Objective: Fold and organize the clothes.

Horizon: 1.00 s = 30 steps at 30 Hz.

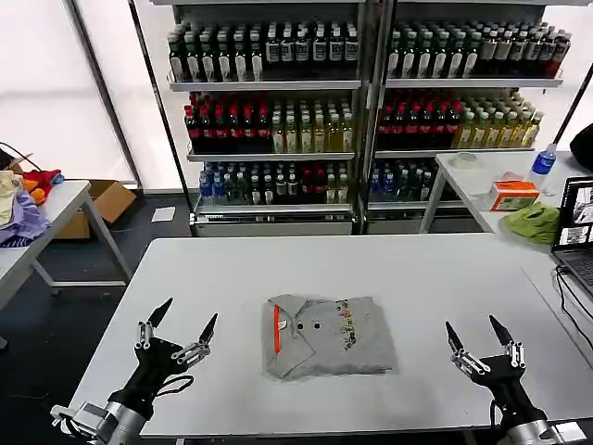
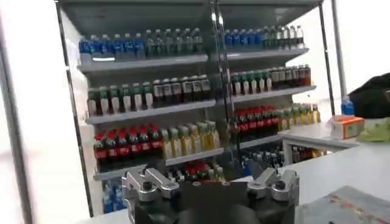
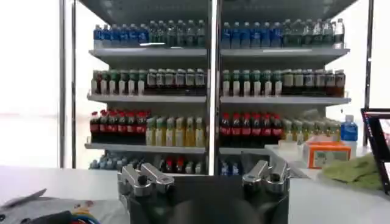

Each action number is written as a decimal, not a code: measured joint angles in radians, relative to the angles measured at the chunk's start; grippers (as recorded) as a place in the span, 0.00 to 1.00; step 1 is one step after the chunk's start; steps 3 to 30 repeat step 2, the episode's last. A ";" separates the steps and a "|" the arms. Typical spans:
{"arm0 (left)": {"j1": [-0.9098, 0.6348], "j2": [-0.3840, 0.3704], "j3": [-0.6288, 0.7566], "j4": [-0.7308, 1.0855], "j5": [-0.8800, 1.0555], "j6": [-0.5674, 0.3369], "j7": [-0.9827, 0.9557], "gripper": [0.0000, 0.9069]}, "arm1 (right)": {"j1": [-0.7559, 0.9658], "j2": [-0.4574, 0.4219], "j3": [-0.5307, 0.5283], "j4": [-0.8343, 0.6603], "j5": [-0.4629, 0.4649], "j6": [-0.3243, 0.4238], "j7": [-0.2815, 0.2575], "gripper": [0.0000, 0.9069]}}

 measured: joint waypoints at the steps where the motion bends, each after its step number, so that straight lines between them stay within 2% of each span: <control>1: 0.001 -0.002 -0.002 -0.001 0.002 -0.001 0.003 1.00 | -0.001 0.000 0.003 0.000 0.001 0.001 -0.001 1.00; 30: 0.003 -0.003 -0.005 -0.001 0.004 -0.002 0.008 1.00 | -0.003 0.002 0.006 0.000 0.002 0.003 -0.003 1.00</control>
